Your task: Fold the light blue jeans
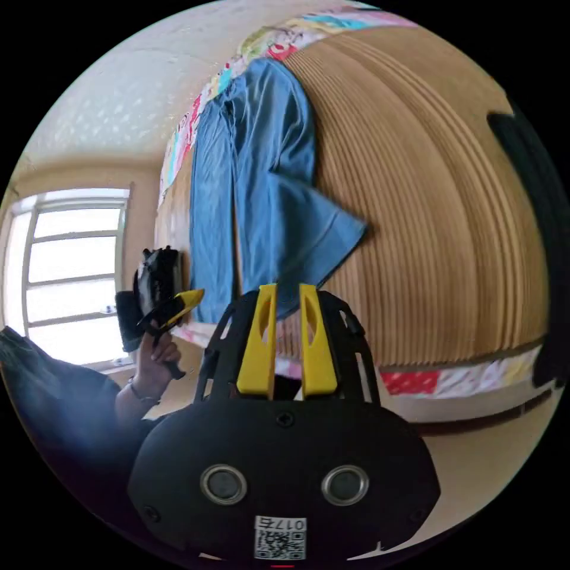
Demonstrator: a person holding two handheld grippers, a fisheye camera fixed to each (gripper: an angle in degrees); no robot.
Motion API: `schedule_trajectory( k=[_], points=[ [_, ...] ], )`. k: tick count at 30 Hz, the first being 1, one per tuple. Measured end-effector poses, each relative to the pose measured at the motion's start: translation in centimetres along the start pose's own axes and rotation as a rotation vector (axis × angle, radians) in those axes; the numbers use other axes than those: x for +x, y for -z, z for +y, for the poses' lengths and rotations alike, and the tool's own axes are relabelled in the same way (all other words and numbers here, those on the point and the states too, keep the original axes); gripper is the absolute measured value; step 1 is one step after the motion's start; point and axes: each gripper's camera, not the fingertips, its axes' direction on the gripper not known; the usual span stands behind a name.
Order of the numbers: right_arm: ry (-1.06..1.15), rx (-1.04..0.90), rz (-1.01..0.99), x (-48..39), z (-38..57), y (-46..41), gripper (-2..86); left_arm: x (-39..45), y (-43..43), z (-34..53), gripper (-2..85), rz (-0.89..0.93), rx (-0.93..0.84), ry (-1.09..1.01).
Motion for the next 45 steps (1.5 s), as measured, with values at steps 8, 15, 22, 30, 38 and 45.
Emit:
schedule_trajectory(
  k=[8,15,22,30,38,45],
  points=[
    [0.344,-0.119,0.283,-2.2,-6.8,-1.9,12.2,1.6,-9.2,-2.6,8.9,-0.237,-0.127,-0.077],
    [0.175,-0.07,0.238,-1.2,-0.6,4.3,3.4,-1.8,-15.9,0.5,0.8,-0.213,-0.273,0.084],
    [-0.187,-0.031,-0.12,6.5,6.2,4.6,2.7,-3.1,-18.7,2.7,3.5,-0.225,-0.305,0.071],
    [-0.06,0.031,-0.001,-1.7,7.0,7.3,2.7,4.8,-17.1,-0.3,14.6,-0.11,-0.23,-0.087],
    [0.305,-0.033,0.126,-14.0,7.5,7.5,2.7,12.8,-22.5,-2.6,14.7,-0.187,-0.324,-0.205],
    [0.47,-0.121,0.014,-11.7,2.3,11.2,2.2,13.0,-19.2,-2.7,-0.6,-0.251,-0.208,-0.236]
  ],
)
